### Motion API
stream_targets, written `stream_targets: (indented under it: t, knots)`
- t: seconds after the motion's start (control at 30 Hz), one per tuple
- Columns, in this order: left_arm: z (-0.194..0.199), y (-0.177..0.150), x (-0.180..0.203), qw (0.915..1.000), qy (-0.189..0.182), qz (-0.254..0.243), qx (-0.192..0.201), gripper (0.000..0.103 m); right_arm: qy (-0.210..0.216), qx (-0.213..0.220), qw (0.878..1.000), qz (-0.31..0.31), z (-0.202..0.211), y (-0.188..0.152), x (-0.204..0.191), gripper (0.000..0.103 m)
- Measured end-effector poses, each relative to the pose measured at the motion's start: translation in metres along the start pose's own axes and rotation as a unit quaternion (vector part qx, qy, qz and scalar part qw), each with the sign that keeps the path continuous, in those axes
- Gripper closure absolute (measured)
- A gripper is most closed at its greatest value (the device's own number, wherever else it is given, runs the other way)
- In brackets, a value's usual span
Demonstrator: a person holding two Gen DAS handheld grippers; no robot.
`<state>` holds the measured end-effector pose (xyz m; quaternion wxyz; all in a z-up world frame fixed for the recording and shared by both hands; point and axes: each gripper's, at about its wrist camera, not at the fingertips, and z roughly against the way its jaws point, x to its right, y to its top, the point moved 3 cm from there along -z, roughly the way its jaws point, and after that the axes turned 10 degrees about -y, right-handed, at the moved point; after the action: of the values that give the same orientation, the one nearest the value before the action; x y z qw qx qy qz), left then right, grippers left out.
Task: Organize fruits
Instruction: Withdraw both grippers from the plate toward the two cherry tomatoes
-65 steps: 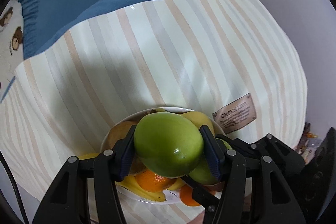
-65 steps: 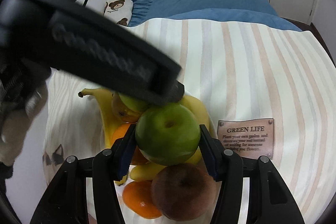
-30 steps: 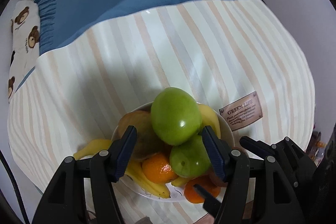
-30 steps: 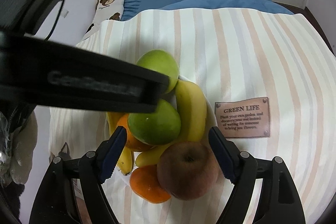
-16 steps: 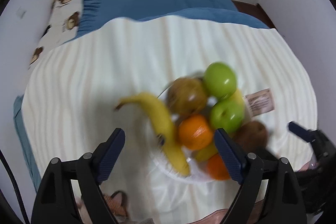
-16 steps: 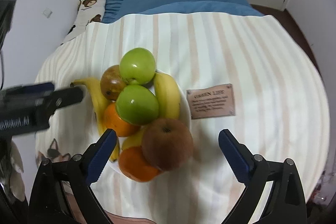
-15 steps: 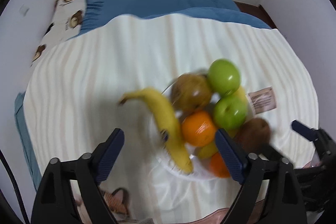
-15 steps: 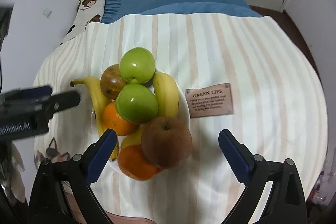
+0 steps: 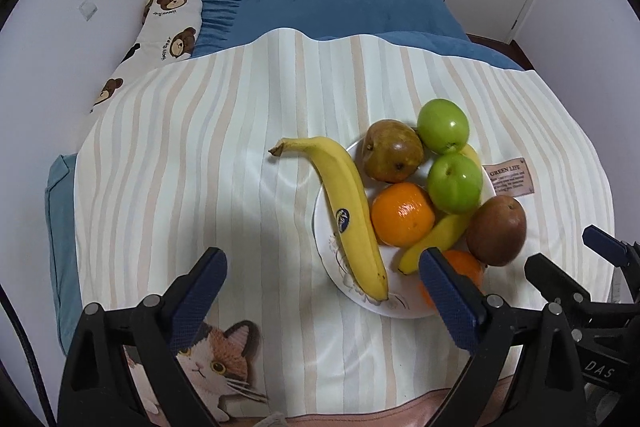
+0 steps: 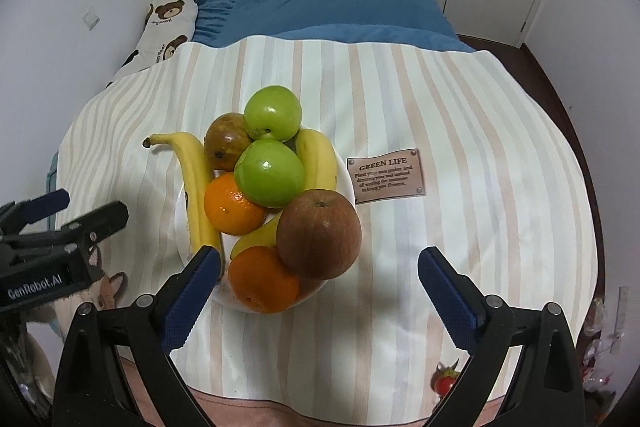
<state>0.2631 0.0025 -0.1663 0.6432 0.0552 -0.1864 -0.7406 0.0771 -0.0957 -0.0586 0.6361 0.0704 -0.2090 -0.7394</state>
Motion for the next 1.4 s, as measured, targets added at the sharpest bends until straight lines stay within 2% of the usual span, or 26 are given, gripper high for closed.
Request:
stream_targets:
  t: [0.33, 0.77, 1.07, 1.4]
  knots:
    - [0.048, -0.010, 0.011, 0.9990, -0.007, 0.013, 0.043, 0.005, -0.001, 0.028, 1.000, -0.009, 0.041, -0.007, 0.008, 0.002]
    - [0.150, -0.058, 0.036, 0.9935, -0.005, 0.000, 0.114, 0.005, -0.001, 0.112, 0.994, 0.005, 0.154, -0.044, 0.019, 0.002]
    - [0.197, -0.094, 0.044, 0.9910, -0.005, 0.006, 0.134, 0.005, 0.014, 0.143, 0.990, 0.012, 0.218, -0.082, 0.025, 0.001]
    - [0.226, -0.121, 0.049, 0.9894, 0.003, 0.015, 0.144, 0.005, 0.015, 0.177, 0.984, 0.014, 0.269, -0.100, 0.028, 0.001]
